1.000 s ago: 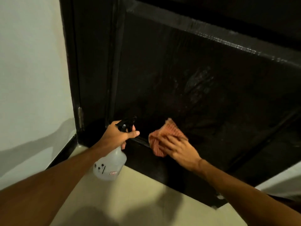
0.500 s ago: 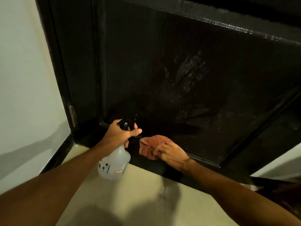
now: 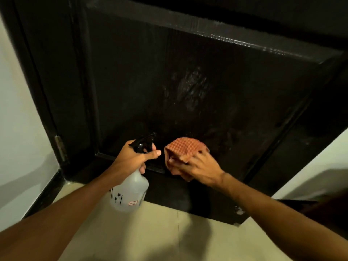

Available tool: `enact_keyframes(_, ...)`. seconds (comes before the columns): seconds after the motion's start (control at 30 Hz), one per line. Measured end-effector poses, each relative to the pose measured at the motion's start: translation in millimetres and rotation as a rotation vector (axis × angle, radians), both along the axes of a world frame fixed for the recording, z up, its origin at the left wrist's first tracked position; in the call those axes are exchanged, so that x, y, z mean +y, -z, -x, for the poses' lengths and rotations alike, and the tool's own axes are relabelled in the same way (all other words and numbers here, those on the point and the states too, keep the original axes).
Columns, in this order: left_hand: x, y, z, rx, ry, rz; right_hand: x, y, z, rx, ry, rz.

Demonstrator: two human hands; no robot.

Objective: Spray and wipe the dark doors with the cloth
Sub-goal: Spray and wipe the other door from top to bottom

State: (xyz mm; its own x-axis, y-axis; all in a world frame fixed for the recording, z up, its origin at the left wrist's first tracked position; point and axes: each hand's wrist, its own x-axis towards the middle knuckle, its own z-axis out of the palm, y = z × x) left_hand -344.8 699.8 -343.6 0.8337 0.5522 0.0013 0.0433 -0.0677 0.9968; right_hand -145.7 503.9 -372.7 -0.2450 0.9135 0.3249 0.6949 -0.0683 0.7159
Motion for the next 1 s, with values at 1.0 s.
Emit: enact_keyframes(1.0,-46,-108,-17,-0.196,-0.138,-0.057,22,-126,13,0.326,0.202,-0.569)
